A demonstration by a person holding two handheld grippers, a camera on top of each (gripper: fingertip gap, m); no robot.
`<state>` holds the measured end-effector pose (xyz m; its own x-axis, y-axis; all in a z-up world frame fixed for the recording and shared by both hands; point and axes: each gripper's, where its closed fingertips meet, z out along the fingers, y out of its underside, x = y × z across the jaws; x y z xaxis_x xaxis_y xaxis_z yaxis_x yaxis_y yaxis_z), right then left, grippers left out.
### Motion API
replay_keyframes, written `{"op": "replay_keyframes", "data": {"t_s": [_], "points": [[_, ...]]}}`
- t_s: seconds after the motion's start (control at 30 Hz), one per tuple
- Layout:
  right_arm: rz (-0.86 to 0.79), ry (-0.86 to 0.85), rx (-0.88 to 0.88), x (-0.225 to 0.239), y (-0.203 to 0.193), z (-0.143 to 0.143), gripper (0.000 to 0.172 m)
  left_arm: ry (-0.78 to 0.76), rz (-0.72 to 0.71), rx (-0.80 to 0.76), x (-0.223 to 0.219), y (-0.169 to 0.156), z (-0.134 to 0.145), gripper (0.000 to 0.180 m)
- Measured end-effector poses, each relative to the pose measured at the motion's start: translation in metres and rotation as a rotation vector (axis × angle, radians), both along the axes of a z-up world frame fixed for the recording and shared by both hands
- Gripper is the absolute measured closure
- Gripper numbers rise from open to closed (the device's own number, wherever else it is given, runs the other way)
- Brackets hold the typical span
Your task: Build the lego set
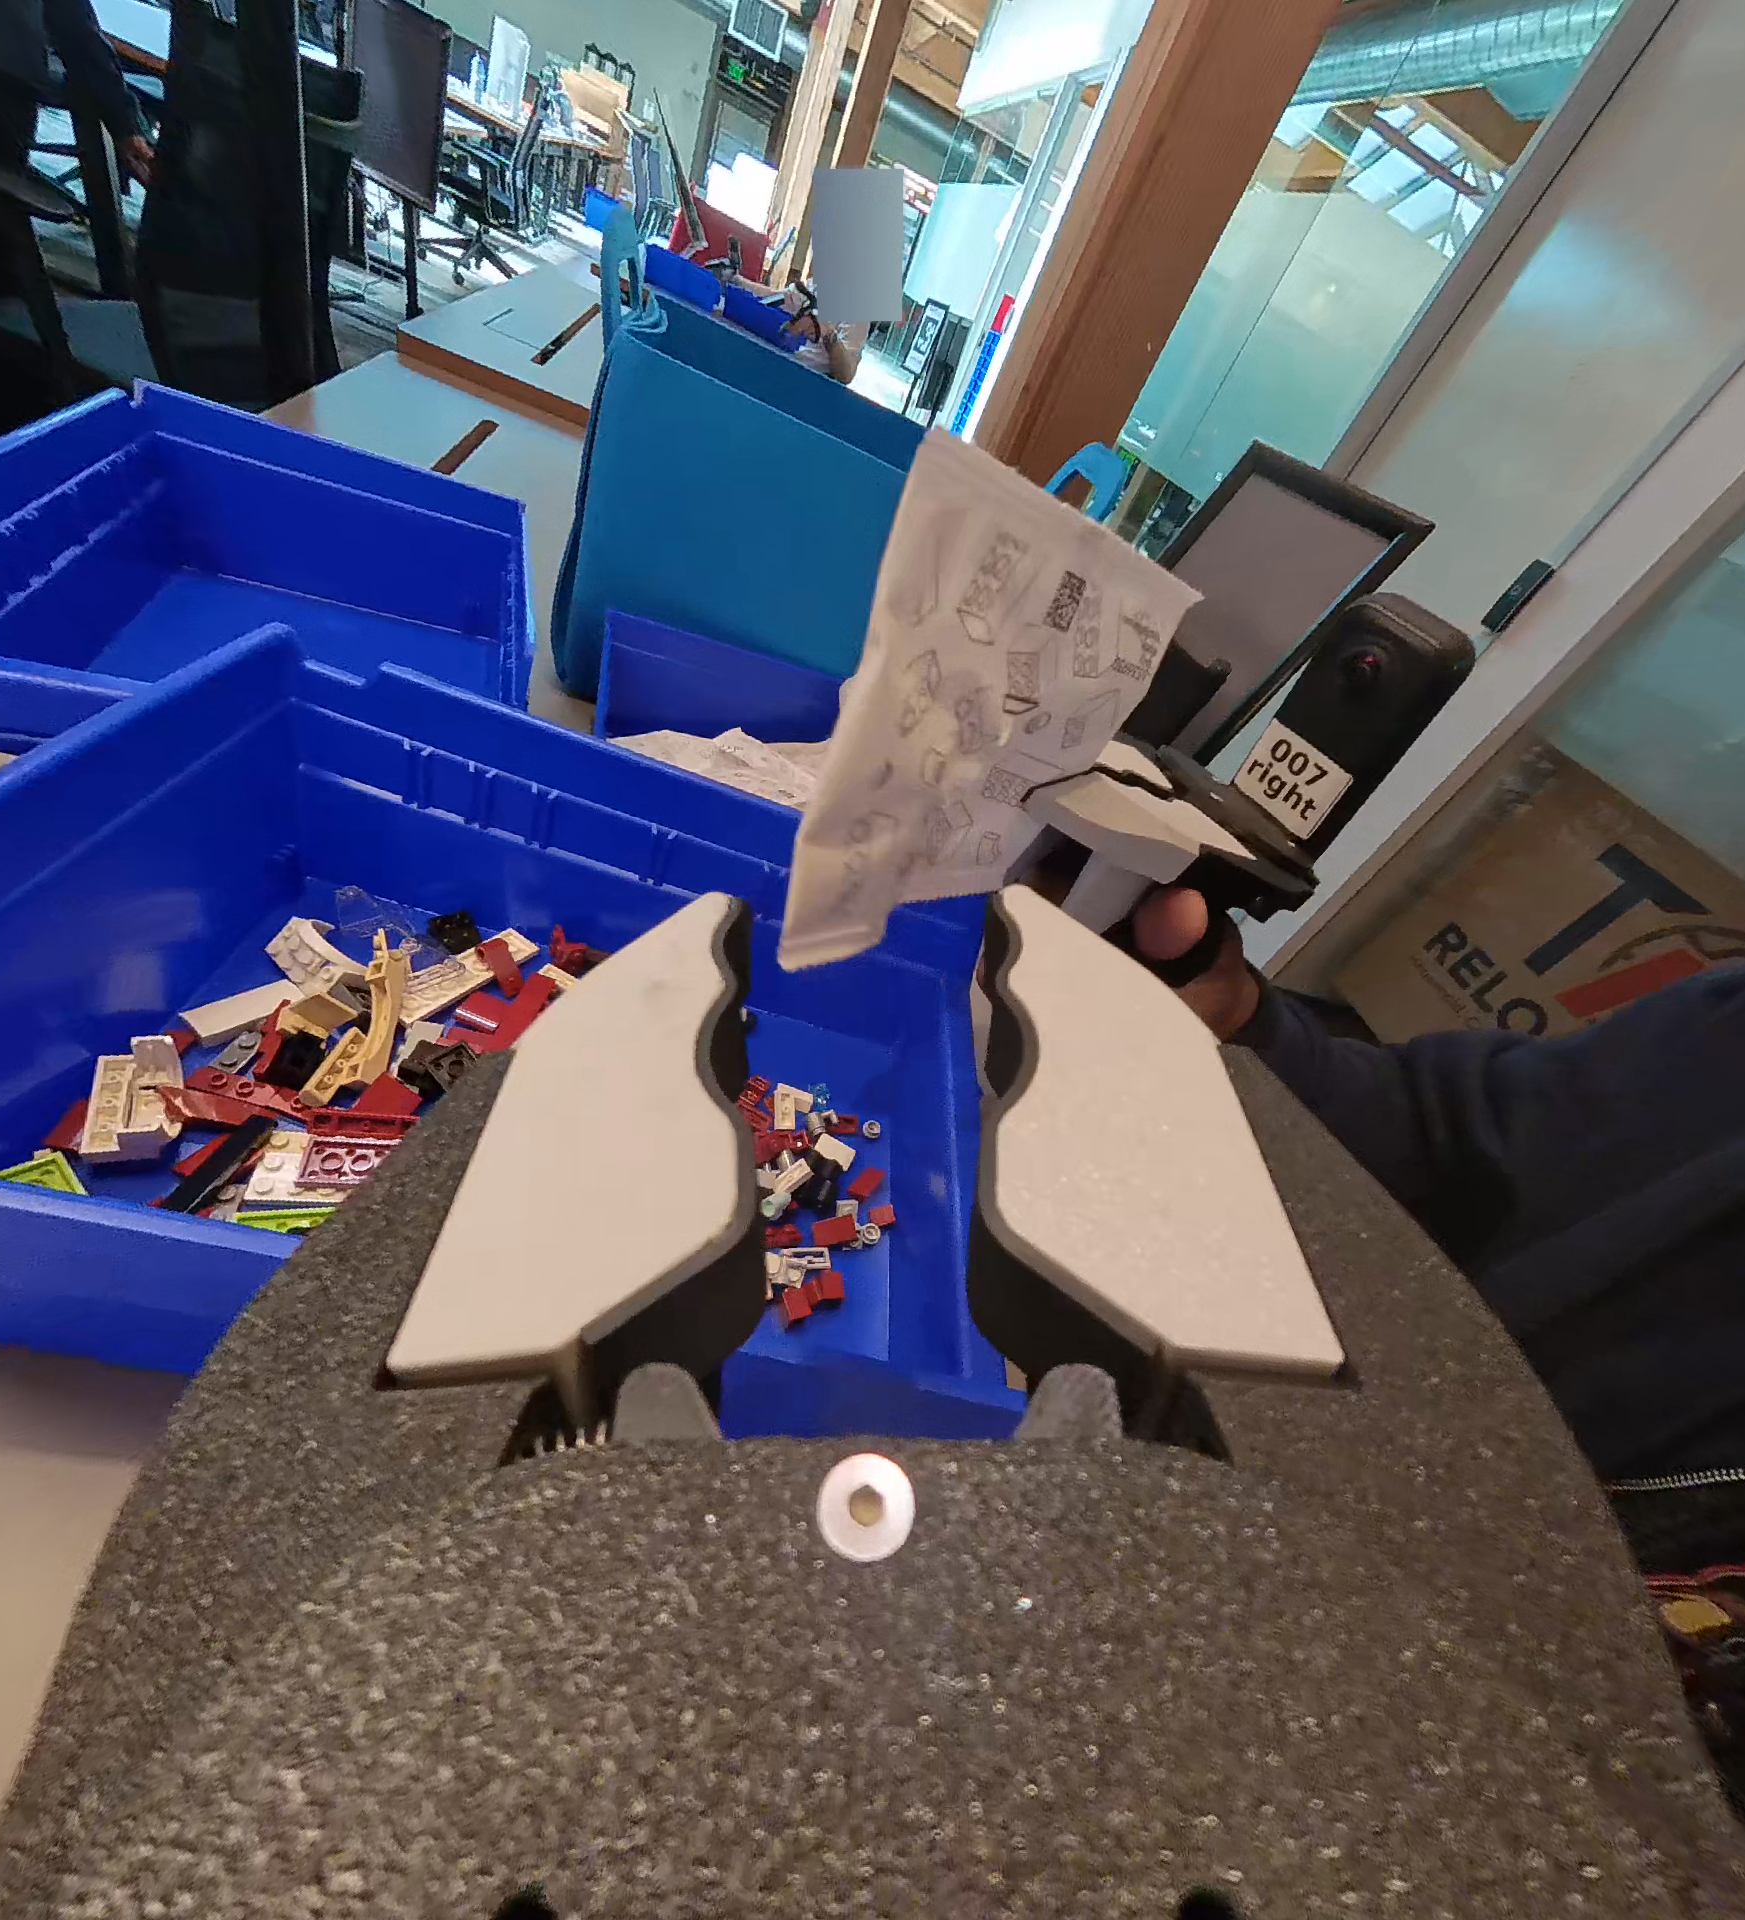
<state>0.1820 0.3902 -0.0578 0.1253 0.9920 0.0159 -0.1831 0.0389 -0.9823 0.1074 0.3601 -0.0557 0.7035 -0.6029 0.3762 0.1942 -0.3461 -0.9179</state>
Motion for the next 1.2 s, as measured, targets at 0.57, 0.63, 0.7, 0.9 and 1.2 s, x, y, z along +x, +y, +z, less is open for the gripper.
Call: {"op": "replay_keyframes", "data": {"t_s": [0.57,0.63,0.7,0.9,1.2], "points": [[0.241,0.011,0.026,-0.012,-0.028,0.014,0.172,0.454,0.019,0.423,0.023,-0.038,0.032,0.175],[0.207,-0.021,0.051,-0.015,-0.026,0.014,0.165,0.519,0.058,0.465,0.021,-0.041,0.032,0.18],[0.159,-0.066,0.102,-0.015,-0.022,0.014,0.153,0.54,0.102,0.463,0.015,-0.041,0.032,0.18],[0.093,-0.228,0.314,-0.008,-0.023,0.039,0.145,0.555,0.134,0.385,0.006,-0.039,0.026,0.18],[0.195,-0.664,0.576,-0.047,-0.048,0.032,0.146,0.64,0.113,0.303,0.017,-0.032,0.014,0.18]]}}
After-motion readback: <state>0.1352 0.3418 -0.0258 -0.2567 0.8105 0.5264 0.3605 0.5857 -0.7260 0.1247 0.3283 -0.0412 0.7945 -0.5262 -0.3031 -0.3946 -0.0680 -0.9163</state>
